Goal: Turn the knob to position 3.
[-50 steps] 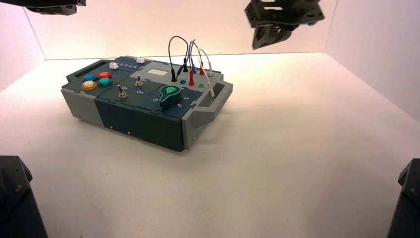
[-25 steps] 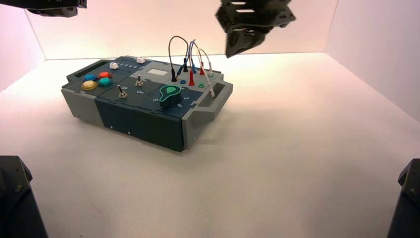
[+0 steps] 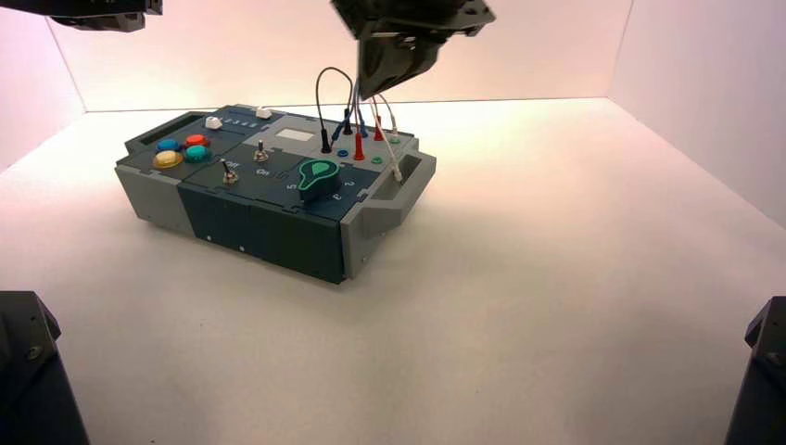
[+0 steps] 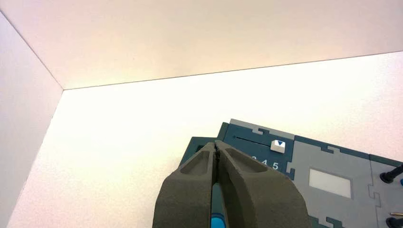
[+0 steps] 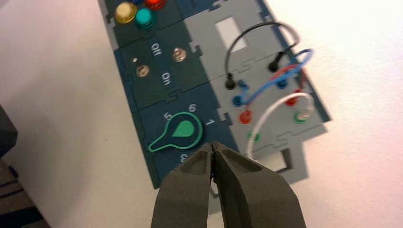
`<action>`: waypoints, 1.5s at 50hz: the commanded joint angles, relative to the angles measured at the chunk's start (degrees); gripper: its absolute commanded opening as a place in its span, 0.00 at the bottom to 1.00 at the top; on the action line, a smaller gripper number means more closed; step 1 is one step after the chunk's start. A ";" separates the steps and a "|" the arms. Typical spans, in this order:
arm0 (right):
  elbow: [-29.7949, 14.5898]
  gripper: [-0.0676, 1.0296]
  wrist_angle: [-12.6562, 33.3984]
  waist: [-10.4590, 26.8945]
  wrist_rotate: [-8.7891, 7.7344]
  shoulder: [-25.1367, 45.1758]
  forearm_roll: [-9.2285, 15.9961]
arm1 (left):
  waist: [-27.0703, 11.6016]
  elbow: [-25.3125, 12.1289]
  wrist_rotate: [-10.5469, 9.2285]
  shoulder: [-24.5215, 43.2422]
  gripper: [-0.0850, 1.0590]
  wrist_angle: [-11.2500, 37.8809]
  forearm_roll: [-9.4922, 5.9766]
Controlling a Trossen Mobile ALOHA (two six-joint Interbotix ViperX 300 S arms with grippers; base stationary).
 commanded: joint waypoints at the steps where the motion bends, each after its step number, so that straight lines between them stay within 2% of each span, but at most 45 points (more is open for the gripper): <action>1: -2.55 0.04 -0.18 1.32 0.00 1.14 0.70 | -0.18 -1.76 0.18 -0.35 0.05 -0.44 0.09; 12: -7.21 0.04 -0.18 4.48 0.09 7.47 1.05 | -0.18 -1.85 0.18 -0.26 0.05 -0.44 0.18; 23: -7.91 0.04 -0.62 4.92 0.00 8.26 2.81 | -0.18 -2.02 0.26 -0.09 0.05 -0.35 0.09; 37: -9.40 0.04 -0.62 8.09 0.00 10.37 3.96 | -0.09 -2.02 0.26 0.18 0.05 -0.44 0.09; 53: -8.61 0.04 -0.26 8.35 0.09 10.63 5.19 | -0.09 -2.02 0.26 0.18 0.05 -0.35 0.18; 75: -8.88 0.04 -0.26 8.35 0.09 12.57 5.27 | -0.09 -2.02 0.26 0.18 0.05 -0.35 0.18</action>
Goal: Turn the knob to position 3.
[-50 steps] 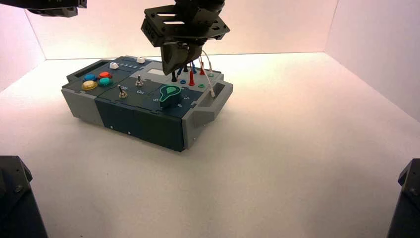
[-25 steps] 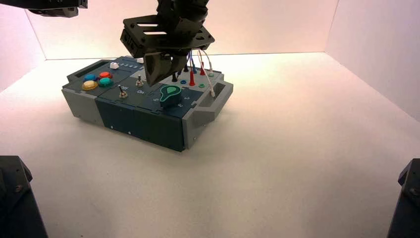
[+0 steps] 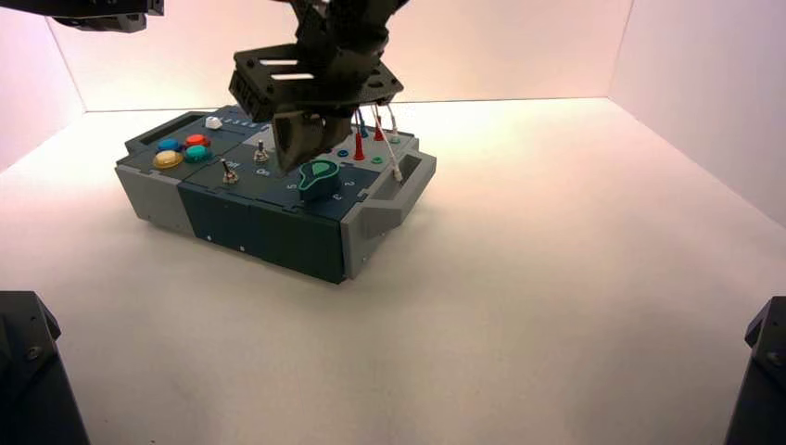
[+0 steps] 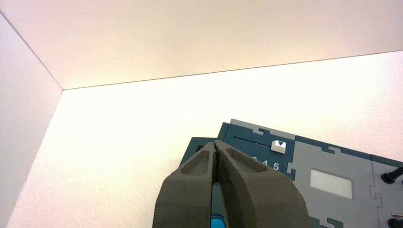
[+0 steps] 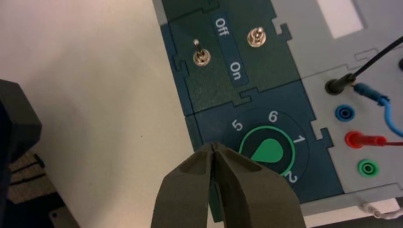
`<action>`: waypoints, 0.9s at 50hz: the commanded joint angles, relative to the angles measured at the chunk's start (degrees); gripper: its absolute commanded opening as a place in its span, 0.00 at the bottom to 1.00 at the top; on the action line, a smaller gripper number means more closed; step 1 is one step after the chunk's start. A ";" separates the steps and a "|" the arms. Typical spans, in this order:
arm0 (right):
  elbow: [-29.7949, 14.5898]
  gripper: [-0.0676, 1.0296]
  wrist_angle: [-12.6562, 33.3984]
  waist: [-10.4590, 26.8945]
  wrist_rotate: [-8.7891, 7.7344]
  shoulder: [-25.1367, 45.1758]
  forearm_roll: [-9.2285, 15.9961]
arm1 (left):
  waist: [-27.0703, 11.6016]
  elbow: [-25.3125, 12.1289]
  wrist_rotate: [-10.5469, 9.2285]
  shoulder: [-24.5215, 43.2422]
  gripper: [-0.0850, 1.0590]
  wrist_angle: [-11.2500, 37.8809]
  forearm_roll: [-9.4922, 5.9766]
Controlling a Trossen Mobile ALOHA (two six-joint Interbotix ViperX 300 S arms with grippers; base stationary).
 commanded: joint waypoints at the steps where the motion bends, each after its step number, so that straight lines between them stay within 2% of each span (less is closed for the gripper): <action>1: -1.14 0.04 -0.18 0.18 0.09 -0.53 0.26 | -0.18 -1.67 0.18 -0.35 0.05 -0.35 0.09; 45: -0.53 0.04 -0.09 0.18 0.09 0.53 0.18 | -0.18 -1.58 0.18 -0.35 0.05 -0.35 0.09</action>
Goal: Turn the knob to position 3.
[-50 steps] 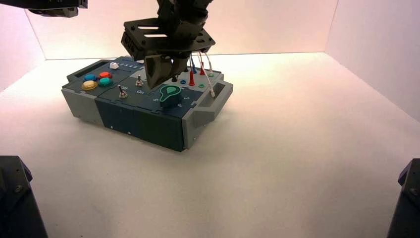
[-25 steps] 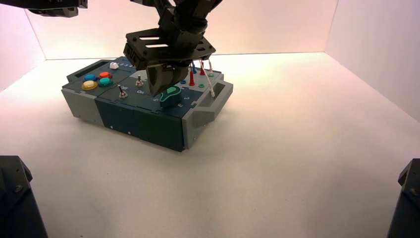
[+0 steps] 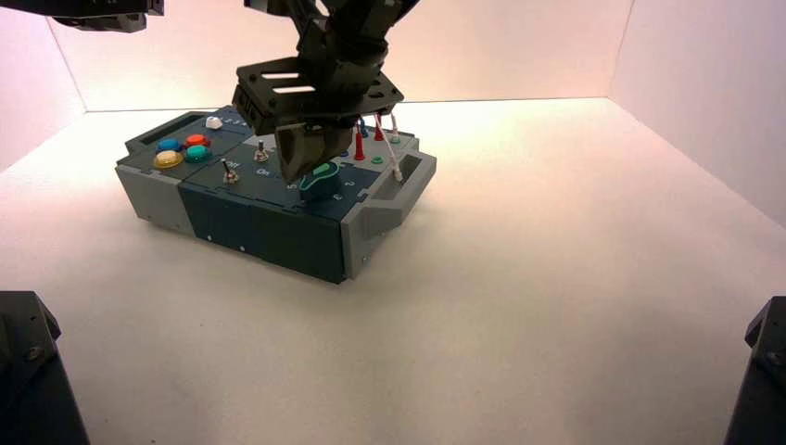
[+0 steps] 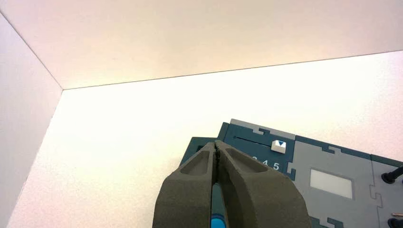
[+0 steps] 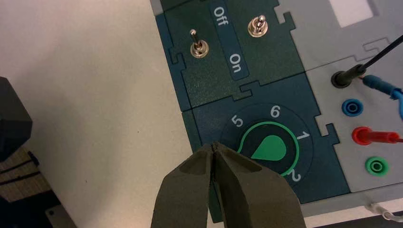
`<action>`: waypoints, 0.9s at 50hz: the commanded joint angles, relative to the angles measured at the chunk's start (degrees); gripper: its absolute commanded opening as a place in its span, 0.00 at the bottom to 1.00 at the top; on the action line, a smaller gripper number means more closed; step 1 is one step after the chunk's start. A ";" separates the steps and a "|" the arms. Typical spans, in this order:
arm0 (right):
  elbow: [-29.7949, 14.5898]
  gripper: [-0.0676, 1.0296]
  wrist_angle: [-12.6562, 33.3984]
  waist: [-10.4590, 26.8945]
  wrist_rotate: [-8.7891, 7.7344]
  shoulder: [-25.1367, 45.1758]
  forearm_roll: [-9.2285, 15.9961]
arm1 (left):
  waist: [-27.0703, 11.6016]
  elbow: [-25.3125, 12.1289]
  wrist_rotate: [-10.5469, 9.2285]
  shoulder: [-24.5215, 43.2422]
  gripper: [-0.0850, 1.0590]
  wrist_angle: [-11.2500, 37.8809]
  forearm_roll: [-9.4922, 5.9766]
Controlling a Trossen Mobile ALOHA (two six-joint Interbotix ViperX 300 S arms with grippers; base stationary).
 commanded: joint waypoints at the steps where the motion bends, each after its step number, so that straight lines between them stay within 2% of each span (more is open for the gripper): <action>1: -0.53 0.04 -0.09 0.09 0.09 -0.62 0.26 | -0.18 -1.58 0.18 -0.35 0.05 -0.35 0.18; 45: -0.44 0.04 0.44 -0.09 0.00 -0.18 0.09 | -0.18 -1.58 0.18 -0.35 0.05 -0.35 0.18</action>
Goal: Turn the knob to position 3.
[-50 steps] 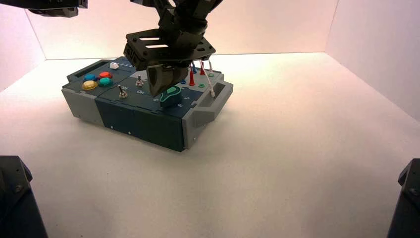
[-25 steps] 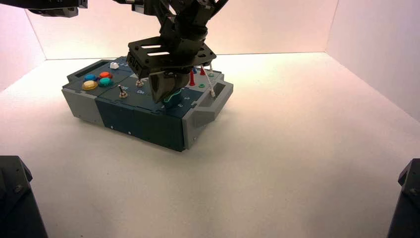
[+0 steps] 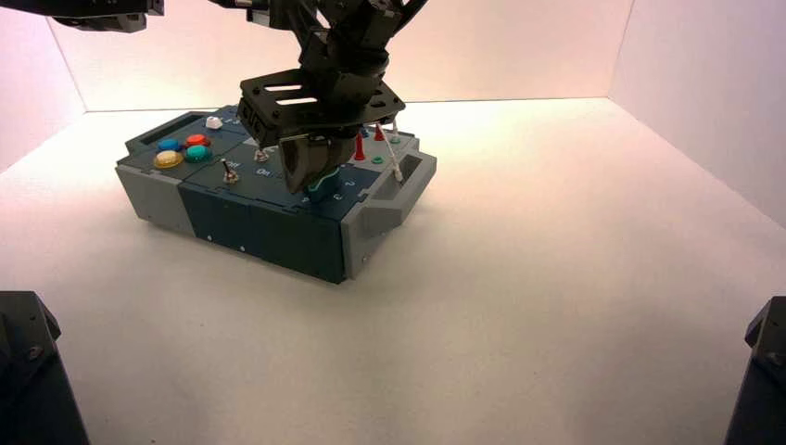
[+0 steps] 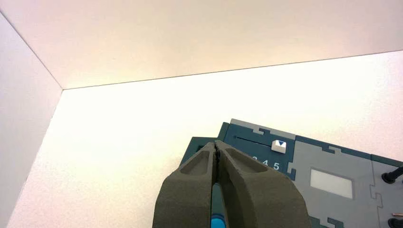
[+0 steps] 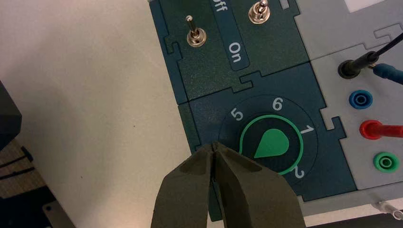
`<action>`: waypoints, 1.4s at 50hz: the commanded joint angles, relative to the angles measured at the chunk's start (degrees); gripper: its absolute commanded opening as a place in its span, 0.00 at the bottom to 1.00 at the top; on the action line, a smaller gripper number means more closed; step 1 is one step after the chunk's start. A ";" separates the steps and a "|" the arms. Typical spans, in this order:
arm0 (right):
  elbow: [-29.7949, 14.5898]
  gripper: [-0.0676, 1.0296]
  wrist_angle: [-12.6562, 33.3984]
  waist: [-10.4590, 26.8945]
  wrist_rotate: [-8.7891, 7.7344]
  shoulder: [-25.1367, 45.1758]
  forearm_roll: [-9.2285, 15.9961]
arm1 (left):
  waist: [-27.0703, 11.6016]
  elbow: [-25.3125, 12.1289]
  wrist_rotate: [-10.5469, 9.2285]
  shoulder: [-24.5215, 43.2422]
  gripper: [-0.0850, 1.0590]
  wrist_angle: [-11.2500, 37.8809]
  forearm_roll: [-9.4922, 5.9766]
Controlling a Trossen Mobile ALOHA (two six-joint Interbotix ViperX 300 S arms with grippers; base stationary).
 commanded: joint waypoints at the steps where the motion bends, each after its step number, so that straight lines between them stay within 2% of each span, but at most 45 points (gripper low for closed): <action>1: -0.53 0.04 -0.09 0.00 0.00 -1.14 0.09 | -0.09 -1.58 0.18 -0.35 0.05 -0.44 0.18; 70: 0.97 0.04 -0.18 -0.18 0.00 -2.81 -0.09 | -0.18 -1.67 0.18 -0.35 0.05 -0.18 0.09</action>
